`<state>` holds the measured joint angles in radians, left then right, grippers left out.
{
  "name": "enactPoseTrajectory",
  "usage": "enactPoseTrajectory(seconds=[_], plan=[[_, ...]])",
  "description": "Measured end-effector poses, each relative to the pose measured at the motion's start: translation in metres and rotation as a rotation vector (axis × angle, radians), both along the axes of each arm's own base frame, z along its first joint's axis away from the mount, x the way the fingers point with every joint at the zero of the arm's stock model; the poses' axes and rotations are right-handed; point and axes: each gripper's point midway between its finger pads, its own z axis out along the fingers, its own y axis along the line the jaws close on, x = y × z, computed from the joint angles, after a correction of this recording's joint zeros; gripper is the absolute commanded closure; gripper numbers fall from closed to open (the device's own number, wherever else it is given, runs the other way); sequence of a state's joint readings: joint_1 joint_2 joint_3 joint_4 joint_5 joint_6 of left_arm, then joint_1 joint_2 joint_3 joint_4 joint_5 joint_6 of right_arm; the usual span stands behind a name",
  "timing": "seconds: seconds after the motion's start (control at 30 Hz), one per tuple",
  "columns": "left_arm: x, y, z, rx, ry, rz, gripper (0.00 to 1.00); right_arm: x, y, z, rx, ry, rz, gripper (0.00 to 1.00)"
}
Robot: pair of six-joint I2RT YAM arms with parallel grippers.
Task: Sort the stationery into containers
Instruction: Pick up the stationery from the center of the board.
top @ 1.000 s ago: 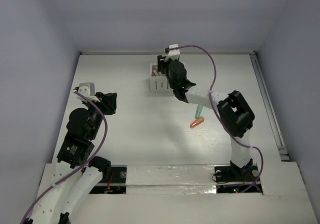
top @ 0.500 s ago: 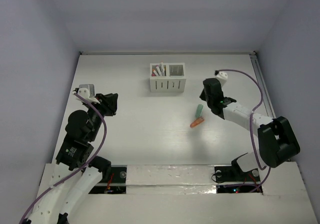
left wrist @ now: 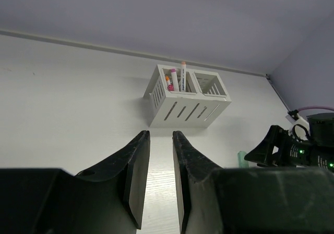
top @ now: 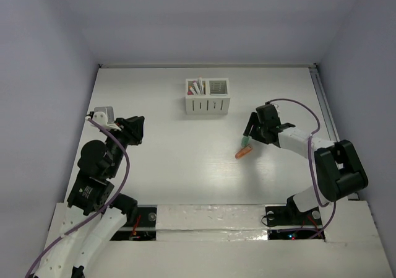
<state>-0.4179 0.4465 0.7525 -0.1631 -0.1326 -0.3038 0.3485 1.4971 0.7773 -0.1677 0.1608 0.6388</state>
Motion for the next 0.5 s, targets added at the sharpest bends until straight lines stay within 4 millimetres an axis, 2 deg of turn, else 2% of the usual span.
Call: enactPoseTrajectory(seconds=[0.13, 0.3, 0.5], plan=[[0.0, 0.0, 0.0, 0.0, 0.0, 0.0, 0.78, 0.0, 0.005, -0.009, -0.003, 0.038, 0.034, 0.33], [0.0, 0.0, 0.0, 0.0, 0.0, 0.001, 0.78, 0.012, 0.019, -0.016, -0.039, 0.064, 0.09, 0.38], [0.0, 0.001, 0.0, 0.0, 0.0, 0.003, 0.78, 0.02, 0.031, -0.022, -0.219, 0.102, 0.148, 0.52]])
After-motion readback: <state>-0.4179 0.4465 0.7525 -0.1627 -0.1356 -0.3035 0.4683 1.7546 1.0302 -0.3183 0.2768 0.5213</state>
